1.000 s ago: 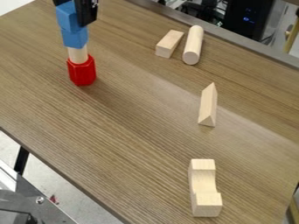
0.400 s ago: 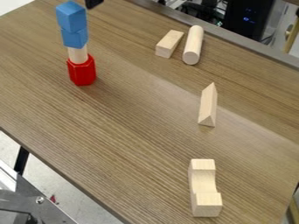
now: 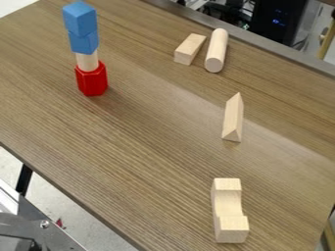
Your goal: Move the white block on middle of the table
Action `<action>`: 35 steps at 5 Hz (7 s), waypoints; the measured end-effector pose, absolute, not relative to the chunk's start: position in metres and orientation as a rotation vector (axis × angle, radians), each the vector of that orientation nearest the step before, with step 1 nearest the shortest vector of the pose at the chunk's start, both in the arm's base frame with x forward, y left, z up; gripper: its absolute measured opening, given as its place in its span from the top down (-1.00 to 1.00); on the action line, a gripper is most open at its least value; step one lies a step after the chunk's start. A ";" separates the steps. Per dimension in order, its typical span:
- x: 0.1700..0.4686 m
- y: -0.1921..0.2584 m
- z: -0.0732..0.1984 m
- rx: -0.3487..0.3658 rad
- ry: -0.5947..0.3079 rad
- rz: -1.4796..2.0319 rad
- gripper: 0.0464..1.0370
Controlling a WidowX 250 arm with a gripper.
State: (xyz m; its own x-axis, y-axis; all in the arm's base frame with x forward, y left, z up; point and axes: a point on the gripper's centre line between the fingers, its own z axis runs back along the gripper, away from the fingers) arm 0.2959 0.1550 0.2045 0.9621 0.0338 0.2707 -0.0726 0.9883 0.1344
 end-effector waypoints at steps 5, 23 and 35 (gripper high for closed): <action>0.321 0.067 0.169 0.031 -0.209 0.115 -0.93; 0.237 -0.092 0.032 -0.112 -0.123 -0.673 -0.25; 0.329 0.071 0.068 -0.022 -0.150 0.302 0.50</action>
